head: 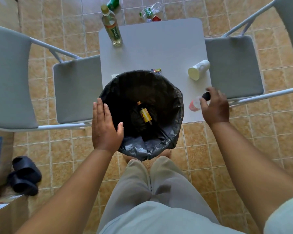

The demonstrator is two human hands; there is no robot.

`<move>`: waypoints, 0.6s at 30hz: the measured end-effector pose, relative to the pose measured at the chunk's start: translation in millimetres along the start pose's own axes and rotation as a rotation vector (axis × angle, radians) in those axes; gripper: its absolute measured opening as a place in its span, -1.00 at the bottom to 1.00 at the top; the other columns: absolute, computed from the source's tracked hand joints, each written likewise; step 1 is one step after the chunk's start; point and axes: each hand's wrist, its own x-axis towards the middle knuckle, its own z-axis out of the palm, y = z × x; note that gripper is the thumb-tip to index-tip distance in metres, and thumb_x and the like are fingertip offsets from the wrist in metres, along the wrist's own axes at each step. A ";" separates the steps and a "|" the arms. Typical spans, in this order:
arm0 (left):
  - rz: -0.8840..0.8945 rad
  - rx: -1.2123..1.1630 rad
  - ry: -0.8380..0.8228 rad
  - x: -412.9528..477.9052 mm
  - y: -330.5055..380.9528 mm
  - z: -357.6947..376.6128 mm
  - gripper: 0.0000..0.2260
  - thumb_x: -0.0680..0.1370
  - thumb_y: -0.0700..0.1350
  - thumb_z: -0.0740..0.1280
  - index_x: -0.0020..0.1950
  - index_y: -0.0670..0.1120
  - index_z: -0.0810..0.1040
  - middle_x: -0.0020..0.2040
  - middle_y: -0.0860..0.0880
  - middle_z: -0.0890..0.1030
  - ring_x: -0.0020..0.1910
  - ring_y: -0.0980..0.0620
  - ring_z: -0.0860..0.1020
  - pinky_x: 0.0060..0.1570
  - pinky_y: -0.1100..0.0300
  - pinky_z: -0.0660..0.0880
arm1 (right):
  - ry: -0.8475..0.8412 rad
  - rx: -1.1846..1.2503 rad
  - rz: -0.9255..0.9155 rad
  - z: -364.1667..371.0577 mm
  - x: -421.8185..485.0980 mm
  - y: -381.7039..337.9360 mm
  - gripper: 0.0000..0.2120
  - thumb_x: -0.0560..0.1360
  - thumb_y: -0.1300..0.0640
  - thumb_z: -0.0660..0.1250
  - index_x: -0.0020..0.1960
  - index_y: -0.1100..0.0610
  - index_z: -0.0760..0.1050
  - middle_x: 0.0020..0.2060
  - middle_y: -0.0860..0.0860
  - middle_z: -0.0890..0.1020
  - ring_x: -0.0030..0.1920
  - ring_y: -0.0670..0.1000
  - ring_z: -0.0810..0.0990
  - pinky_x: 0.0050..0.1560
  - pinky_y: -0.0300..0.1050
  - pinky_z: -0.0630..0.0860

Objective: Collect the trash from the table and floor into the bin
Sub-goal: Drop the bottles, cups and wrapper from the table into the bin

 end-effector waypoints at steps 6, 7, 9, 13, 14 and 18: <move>0.019 -0.015 -0.004 0.8 -1.8 -1.7 -0.30 0.53 0.00 0.32 0.53 -0.27 0.09 0.59 -0.17 -0.06 0.56 -0.09 -0.12 0.52 0.05 -0.07 | 0.580 0.346 -0.257 -88.6 14.2 -70.0 -0.70 0.59 0.13 0.33 0.13 0.38 0.45 -0.04 0.09 0.61 -0.05 0.02 0.59 0.00 -0.30 0.47; 0.018 -0.013 -0.007 0.9 -1.5 -2.2 -0.30 0.53 0.00 0.32 0.53 -0.27 0.10 0.59 -0.17 -0.05 0.56 -0.10 -0.12 0.52 0.05 -0.07 | 0.601 0.397 -0.306 -99.2 16.2 -83.5 -0.70 0.59 0.14 0.32 0.15 0.37 0.44 -0.02 0.02 0.60 -0.04 0.01 0.62 -0.02 -0.19 0.55; 0.011 -0.009 -0.014 1.3 -0.1 -3.4 -0.30 0.53 0.00 0.32 0.53 -0.28 0.11 0.58 -0.18 -0.03 0.56 -0.11 -0.11 0.51 0.05 -0.07 | 0.557 0.484 -0.378 -106.9 19.4 -111.6 -0.71 0.59 0.12 0.32 0.18 0.32 0.43 -0.02 0.03 0.60 -0.06 0.06 0.66 -0.15 0.03 0.62; 0.005 -0.035 -0.025 1.7 0.5 -5.9 -0.30 0.52 -0.02 0.33 0.53 -0.29 0.11 0.58 -0.19 -0.01 0.56 -0.12 -0.08 0.52 0.03 -0.03 | 0.227 0.509 -0.376 -66.9 16.1 -161.7 -0.69 0.52 0.02 0.40 0.10 0.19 0.42 -0.11 -0.04 0.59 -0.23 -0.03 0.64 -0.19 -0.33 0.52; 0.003 -0.046 -0.026 1.6 0.4 -6.6 -0.30 0.52 -0.03 0.33 0.53 -0.29 0.11 0.58 -0.18 0.00 0.56 -0.12 -0.08 0.52 0.03 -0.02 | 0.107 0.465 -0.387 -48.1 13.3 -167.9 -0.70 0.50 0.01 0.41 0.07 0.16 0.41 -0.15 -0.04 0.57 -0.26 -0.02 0.61 -0.21 -0.33 0.49; 0.001 -0.076 -0.037 0.8 -0.6 -7.6 -0.30 0.53 -0.03 0.32 0.53 -0.27 0.09 0.59 -0.16 -0.03 0.56 -0.09 -0.11 0.51 0.04 -0.02 | -0.339 0.195 -0.358 32.4 -2.5 -171.4 -0.75 0.49 -0.05 0.38 0.01 0.01 0.34 -0.16 -0.05 0.50 -0.22 0.07 0.54 -0.24 -0.06 0.50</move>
